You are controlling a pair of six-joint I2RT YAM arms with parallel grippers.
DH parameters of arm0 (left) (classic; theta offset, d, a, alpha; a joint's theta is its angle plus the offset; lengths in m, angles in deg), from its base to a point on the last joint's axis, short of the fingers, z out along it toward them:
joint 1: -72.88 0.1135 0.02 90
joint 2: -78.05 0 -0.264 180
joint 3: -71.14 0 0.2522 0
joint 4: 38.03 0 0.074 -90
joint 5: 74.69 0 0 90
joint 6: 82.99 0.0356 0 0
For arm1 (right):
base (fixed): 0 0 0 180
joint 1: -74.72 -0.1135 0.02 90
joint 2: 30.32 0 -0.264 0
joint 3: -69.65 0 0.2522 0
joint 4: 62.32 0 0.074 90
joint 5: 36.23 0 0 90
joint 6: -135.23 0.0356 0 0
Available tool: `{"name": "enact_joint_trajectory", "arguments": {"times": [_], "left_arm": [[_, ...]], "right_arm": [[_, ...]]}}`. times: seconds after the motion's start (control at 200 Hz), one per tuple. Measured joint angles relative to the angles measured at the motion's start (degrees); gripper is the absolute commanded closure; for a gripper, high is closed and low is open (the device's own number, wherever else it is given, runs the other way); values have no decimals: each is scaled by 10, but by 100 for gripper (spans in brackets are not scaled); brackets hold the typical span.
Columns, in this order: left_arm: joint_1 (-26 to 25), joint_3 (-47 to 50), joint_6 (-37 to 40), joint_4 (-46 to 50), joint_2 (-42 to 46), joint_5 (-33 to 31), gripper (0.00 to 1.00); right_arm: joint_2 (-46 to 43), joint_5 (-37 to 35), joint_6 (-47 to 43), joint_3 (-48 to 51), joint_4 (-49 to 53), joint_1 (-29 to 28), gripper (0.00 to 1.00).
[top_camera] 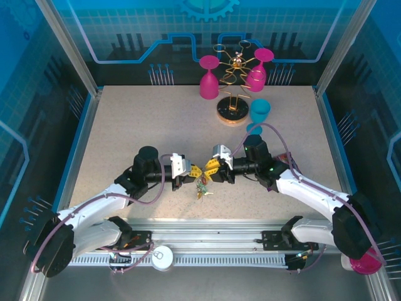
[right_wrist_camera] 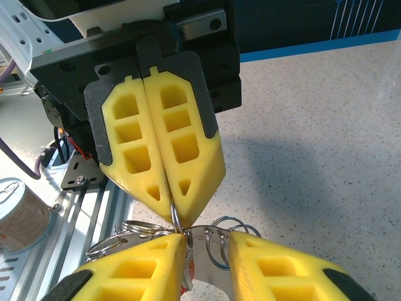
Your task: Put the keys on the keyring
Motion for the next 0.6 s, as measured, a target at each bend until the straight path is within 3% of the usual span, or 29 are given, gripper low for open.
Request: {"name": "enact_joint_trajectory", "arguments": {"times": [0.33,0.6], "left_arm": [[-1,0,1,-2,0,0,100],[-1,0,1,-2,0,0,100]], "right_arm": [[-41,-36,0,48,-39,3,72],[-36,-20,5,48,-44,2,72]]}}
